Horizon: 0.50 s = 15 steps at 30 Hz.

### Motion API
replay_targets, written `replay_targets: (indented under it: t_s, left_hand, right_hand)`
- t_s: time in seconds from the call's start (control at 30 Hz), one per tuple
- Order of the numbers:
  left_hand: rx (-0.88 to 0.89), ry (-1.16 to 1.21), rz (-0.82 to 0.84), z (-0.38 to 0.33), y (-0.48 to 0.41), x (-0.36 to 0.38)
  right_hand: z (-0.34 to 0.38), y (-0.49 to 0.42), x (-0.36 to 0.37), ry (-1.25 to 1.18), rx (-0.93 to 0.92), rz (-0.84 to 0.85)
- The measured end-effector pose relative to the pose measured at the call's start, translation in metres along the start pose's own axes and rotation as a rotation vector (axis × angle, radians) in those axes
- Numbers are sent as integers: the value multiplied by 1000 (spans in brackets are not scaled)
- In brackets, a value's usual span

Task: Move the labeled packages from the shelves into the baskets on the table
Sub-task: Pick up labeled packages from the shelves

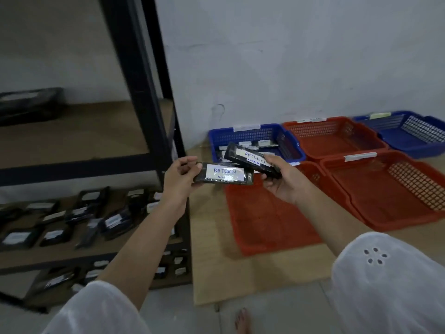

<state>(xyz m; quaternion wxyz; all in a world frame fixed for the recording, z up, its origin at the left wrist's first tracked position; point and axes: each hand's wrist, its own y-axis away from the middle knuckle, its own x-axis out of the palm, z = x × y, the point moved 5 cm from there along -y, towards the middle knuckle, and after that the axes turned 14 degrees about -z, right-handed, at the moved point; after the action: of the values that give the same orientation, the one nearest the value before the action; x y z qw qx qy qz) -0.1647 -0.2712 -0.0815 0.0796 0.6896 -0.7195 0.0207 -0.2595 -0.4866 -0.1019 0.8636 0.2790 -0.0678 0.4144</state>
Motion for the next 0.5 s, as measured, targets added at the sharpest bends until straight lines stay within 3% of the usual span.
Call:
replay_targets:
  t_s: [0.37,0.5]
  left_hand:
    - [-161,-29,-27,72,-103,121]
    - [-229,-41,-74,91,-115,134]
  right_hand:
    - [74,-160,-82,95,23,-264]
    - [72,-213,-90,339,64,-251]
